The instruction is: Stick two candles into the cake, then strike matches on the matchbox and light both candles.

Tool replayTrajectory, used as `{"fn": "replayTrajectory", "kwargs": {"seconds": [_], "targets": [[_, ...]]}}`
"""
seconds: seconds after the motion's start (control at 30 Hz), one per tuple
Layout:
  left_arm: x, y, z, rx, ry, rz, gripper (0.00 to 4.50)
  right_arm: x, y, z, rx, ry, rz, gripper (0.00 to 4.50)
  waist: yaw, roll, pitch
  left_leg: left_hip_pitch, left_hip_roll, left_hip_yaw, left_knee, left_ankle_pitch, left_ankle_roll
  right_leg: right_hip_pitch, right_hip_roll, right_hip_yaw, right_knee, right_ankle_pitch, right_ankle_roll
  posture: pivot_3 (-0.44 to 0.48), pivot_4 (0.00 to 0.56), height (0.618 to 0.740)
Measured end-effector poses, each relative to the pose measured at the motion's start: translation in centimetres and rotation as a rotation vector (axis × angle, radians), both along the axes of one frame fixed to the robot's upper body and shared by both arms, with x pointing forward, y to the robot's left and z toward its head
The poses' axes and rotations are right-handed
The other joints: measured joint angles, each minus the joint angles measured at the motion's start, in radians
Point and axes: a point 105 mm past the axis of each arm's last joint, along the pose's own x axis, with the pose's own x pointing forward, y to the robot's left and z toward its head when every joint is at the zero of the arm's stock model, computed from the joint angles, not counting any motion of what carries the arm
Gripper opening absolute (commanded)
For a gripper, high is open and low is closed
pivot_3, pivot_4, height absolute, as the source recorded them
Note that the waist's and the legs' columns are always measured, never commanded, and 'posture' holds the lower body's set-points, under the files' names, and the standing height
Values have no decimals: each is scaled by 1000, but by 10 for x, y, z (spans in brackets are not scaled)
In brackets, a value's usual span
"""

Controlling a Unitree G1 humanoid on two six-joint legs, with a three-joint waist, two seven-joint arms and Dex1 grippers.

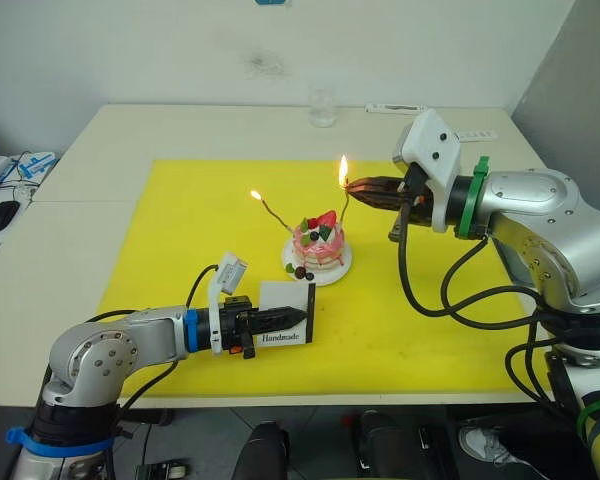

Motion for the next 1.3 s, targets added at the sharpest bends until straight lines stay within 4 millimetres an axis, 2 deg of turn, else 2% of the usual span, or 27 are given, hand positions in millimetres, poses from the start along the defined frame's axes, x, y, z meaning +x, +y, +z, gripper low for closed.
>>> {"fn": "replayTrajectory", "kwargs": {"seconds": [1.3], "targets": [[0,0,1,-1,-2,-1,0,-3,-3,-3,-1,31,-7,26,0,0,0,0,0,0,0,0,0,0,0,0,0,0,0,0,150,740]]}}
